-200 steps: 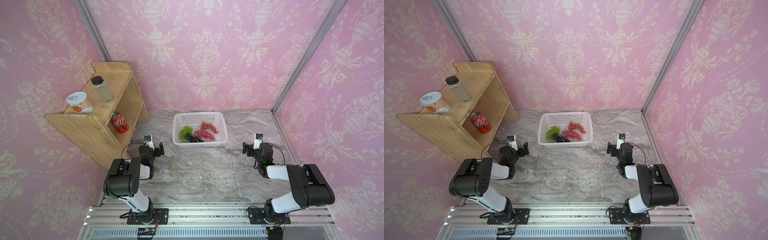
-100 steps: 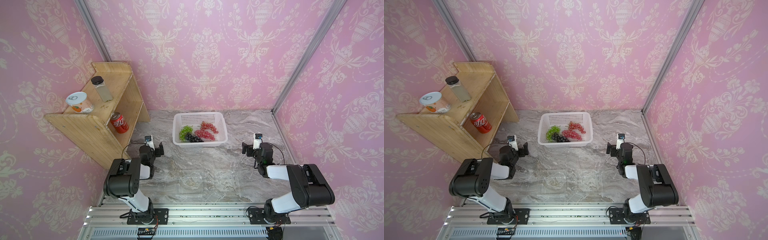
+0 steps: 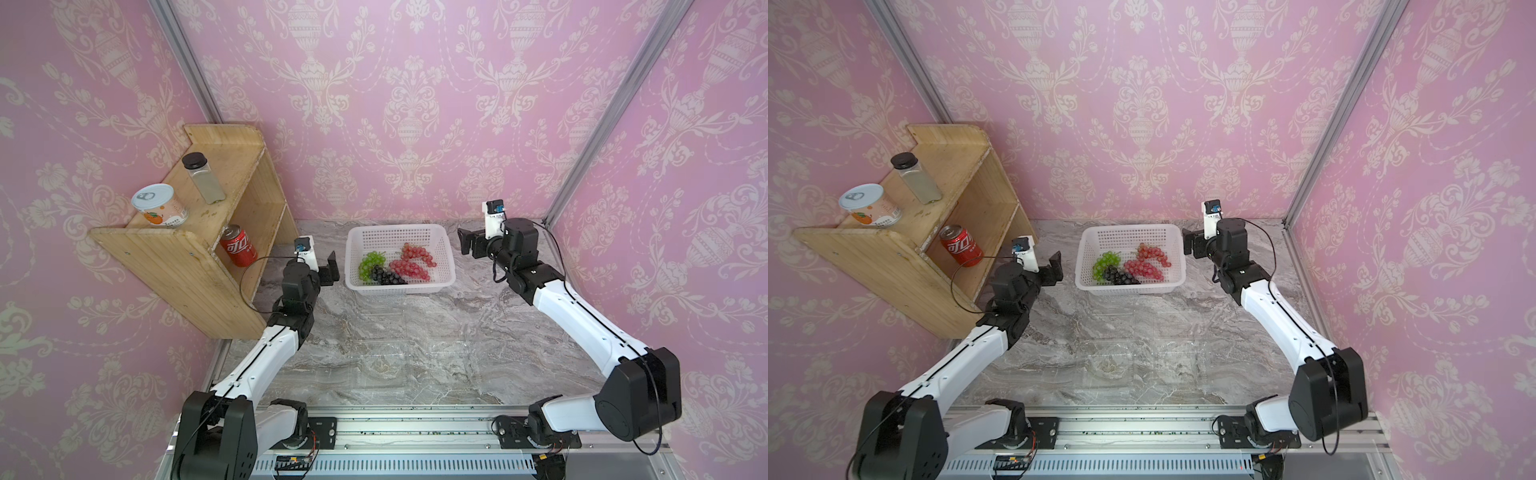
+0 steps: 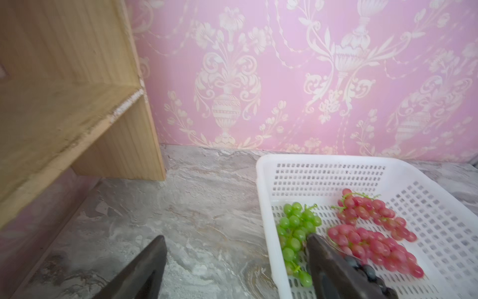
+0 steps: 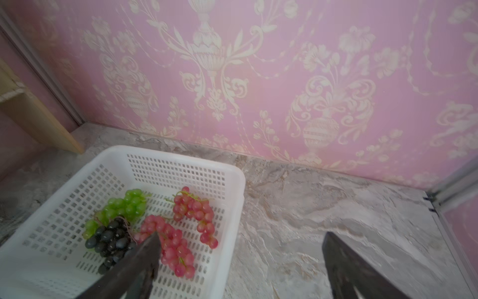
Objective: Pack grapes into containers
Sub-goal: Pick up the grape from the basket.
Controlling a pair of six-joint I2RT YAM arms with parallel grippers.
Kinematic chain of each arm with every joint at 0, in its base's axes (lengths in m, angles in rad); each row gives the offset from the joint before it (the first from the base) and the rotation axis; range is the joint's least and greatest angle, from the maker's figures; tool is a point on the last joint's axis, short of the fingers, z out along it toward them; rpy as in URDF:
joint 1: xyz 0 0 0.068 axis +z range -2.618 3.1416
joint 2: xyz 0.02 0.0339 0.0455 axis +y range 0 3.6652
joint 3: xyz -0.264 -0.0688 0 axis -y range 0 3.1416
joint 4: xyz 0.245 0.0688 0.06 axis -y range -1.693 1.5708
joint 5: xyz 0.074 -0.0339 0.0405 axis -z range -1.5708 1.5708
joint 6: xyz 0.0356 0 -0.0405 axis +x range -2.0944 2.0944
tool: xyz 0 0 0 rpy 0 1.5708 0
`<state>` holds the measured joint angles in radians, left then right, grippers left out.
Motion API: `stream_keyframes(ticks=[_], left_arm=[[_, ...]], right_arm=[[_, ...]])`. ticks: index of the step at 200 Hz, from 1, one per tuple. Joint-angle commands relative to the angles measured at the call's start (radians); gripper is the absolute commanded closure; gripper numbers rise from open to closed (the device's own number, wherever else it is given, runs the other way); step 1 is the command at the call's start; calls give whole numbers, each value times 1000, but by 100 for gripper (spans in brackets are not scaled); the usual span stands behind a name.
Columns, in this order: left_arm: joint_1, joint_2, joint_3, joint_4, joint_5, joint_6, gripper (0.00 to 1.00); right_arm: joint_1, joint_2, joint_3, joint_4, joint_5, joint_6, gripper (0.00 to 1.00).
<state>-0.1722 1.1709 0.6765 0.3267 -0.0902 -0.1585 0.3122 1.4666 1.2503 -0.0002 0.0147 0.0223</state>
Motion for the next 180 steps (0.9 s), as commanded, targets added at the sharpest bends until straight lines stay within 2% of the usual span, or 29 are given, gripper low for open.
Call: stream_keyframes(ticks=[1,33,86,136,180], left_arm=[[-57,36,102,-239,-21,-78,15],[-97,97,204,-322,-20,-125,15],[-137,151,233,-318,1,-153,15],[-145,159,209,-309,21,-174,15],[-147,149,195,-299,26,-190,15]], right_arm=[[53,181,215,-289,-97,-15,1],[83,501,573,-527,-142,-37,5],[102,831,896,-695,-121,-30,6],[103,950,1013,-744,-106,-25,3],[108,1035,1108,-816,-39,-37,0]])
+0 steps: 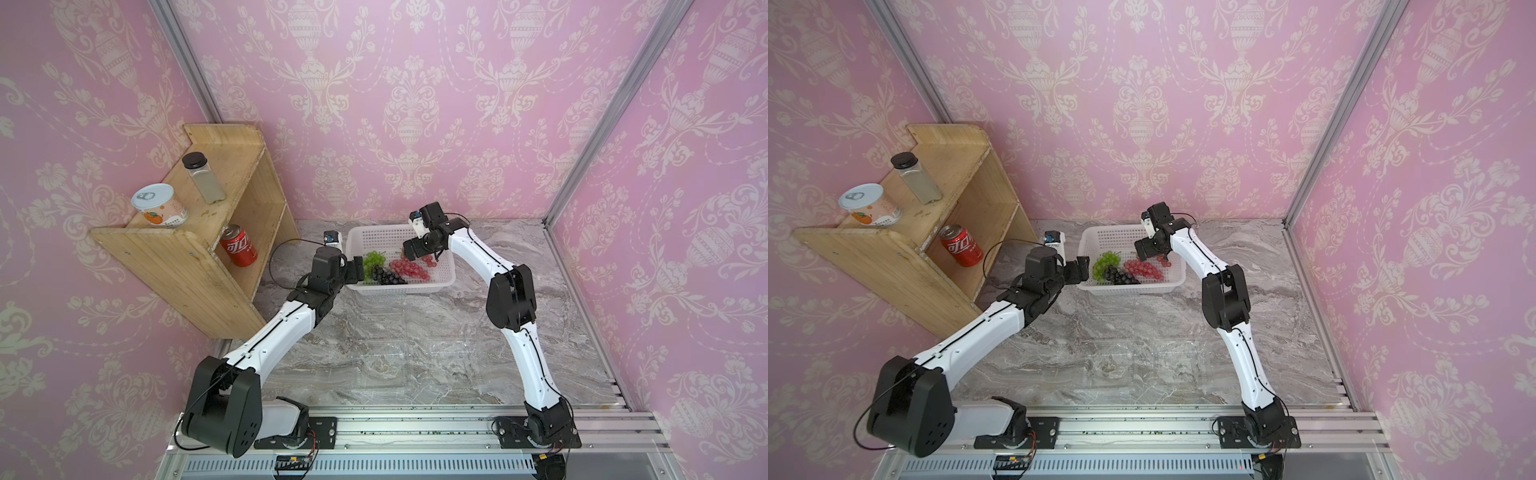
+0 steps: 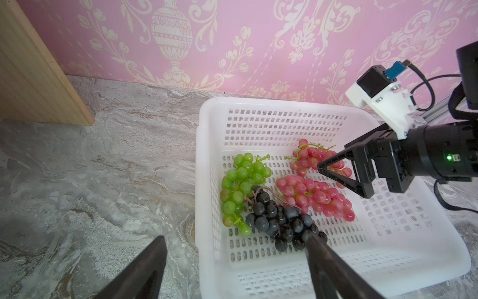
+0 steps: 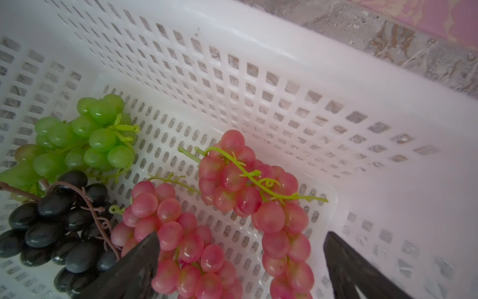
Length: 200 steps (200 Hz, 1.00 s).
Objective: Pack grapes into containers
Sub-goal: Pick up the grape from the basket.
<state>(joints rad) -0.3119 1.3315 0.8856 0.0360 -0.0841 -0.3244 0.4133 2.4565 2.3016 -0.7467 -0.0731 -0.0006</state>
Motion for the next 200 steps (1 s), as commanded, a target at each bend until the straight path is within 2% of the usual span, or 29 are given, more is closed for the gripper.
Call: stream_keyframes(ticks=[1,52,81,104,125,140,170,200], left_arm=[[-7,-12,-14,-8,20,-24,15],[-8,-14,-28,-4,29,-35,15],[-7,-18,-39,-2,24,-35,15],[-7,-20,-39,-8,22,-30,15],[-8,-20,-37,-11,15,-24,15],[-8,-22,-34,-15,12,-22,15],[-7,-29,-30,-23,17,-23,15],[-9,-39,-25,-24,18,-28,15]], right_arm=[[7,47,59,-72,51,-14,0],[9,106,106,-80,79,-2,1],[13,140,152,-95,78,-1,11],[12,167,193,-114,77,1,37],[12,158,187,-97,94,18,81],[12,126,160,-65,109,27,100],[12,12,86,16,128,34,100],[12,-99,78,23,110,25,100]])
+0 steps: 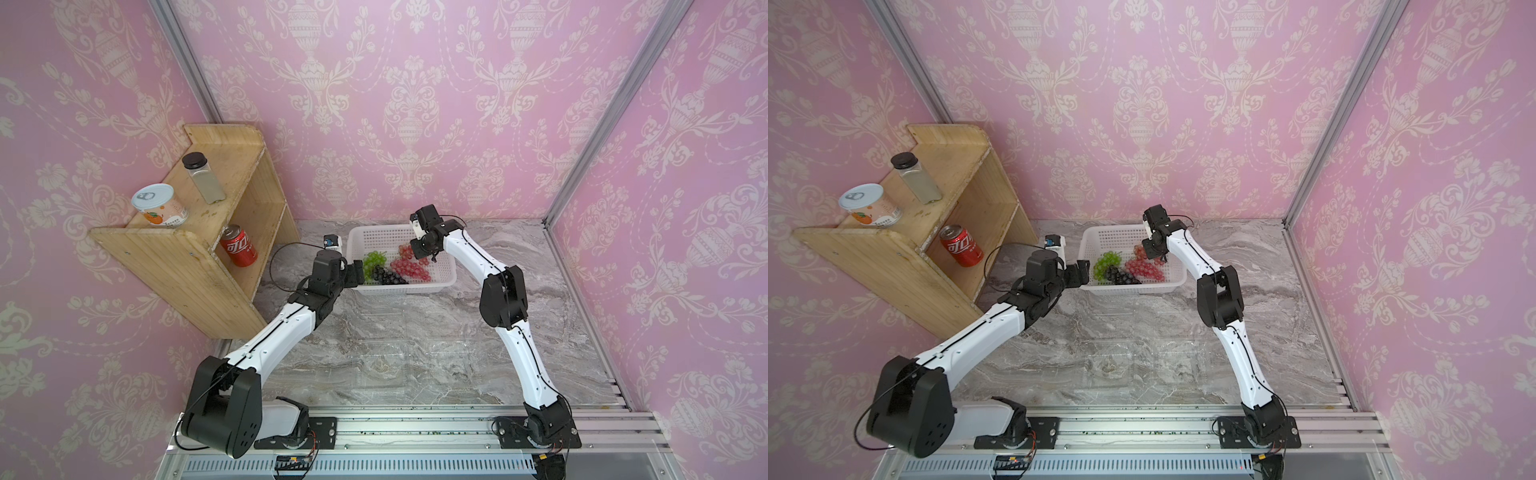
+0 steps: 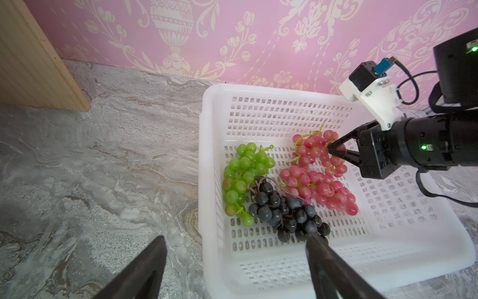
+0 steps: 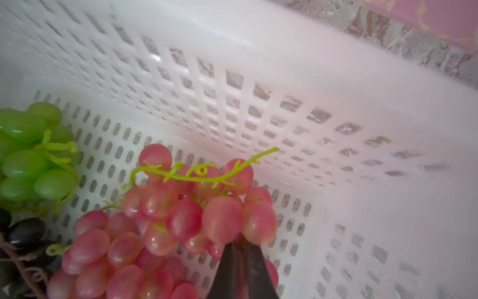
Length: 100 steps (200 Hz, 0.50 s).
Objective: Pack grapes into containers
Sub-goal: Pick up the grape from the basket.
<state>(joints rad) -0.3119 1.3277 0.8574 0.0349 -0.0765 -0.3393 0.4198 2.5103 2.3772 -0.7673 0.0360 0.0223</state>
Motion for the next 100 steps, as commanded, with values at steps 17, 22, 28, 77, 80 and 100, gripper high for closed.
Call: stream_keyframes(ticks=[17,22,28,77,80,100], left_arm=[[-9,-42,5,-21,12,-16,15],[-10,-45,6,-20,12,-18,15],[-9,-47,7,-21,12,-20,15],[-10,-40,67,-101,-21,-20,15],[-9,-39,73,-107,-27,-21,15],[-10,-40,103,-159,-73,-27,15]], right_arm=[[5,-206,-1,28,-27,1,100],[5,-220,-2,21,-35,1,100],[7,-238,-6,15,-44,1,100],[33,-463,-202,23,-91,-3,100],[37,-482,-221,25,-89,-4,100],[77,-608,-368,36,-86,-9,100]])
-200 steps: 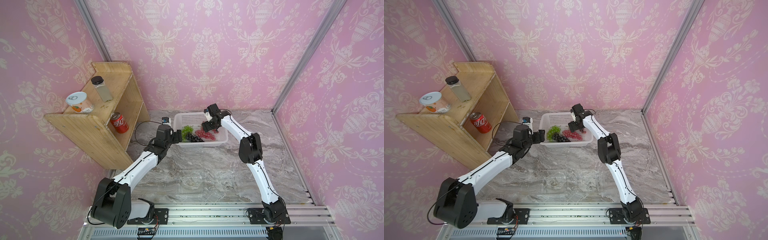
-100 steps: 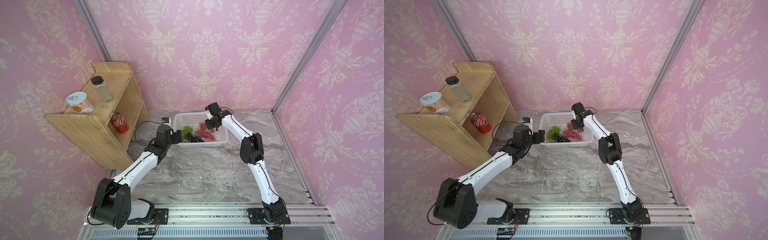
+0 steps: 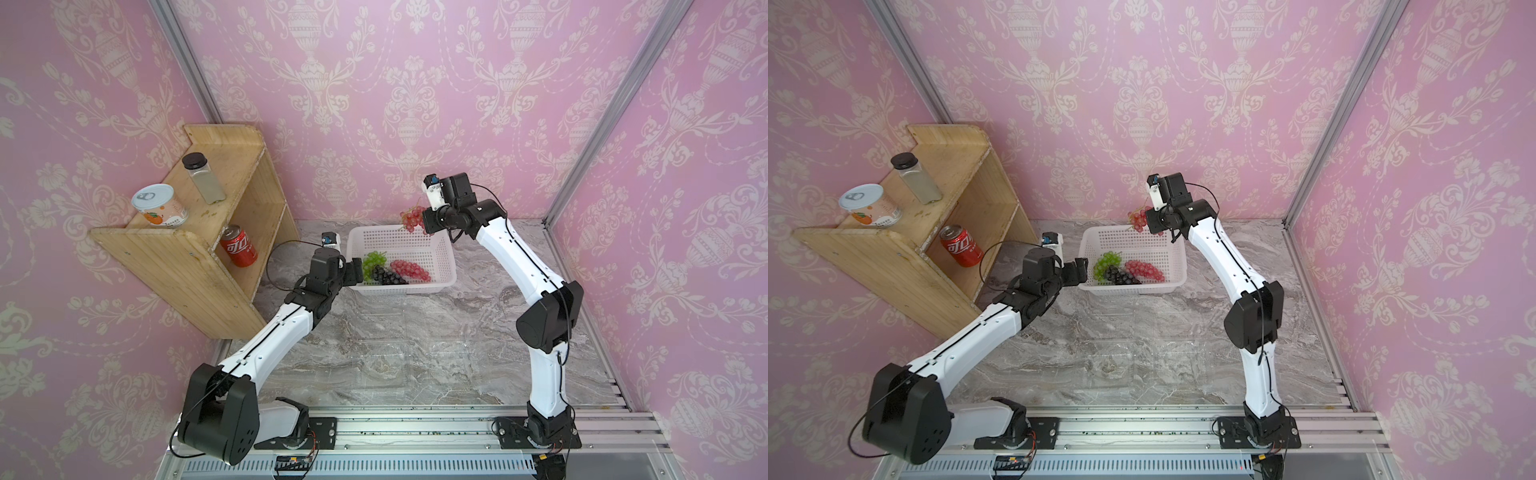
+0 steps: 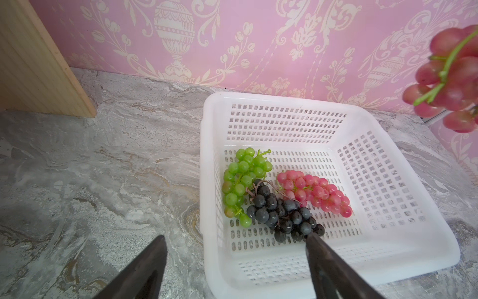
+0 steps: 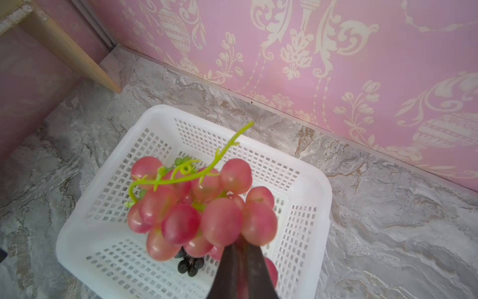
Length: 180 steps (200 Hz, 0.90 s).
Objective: Pack grapes into containers
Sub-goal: Pick up the grape from the basket, then place the grape into the packing box.
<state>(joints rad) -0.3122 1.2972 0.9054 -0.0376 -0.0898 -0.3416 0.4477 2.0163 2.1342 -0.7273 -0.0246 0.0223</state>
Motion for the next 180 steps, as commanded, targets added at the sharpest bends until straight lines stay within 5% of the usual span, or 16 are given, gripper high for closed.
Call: stream_keyframes(ticks=[1,84,128,180], left_arm=[[-10,-9,57,-87,-61,-25,15],[-9,-47,121,-236,-199,-45,14],[-9,-89,107,-246,-189,-72,14],[-9,-124,80,-252,-181,-74,14]], right_arm=[[52,-120,-134,-3,-25,-10,100],[385,-586,-744,19,-28,121,100],[598,-557,-867,73,-6,249,100],[654,-433,-905,193,-26,327,100]])
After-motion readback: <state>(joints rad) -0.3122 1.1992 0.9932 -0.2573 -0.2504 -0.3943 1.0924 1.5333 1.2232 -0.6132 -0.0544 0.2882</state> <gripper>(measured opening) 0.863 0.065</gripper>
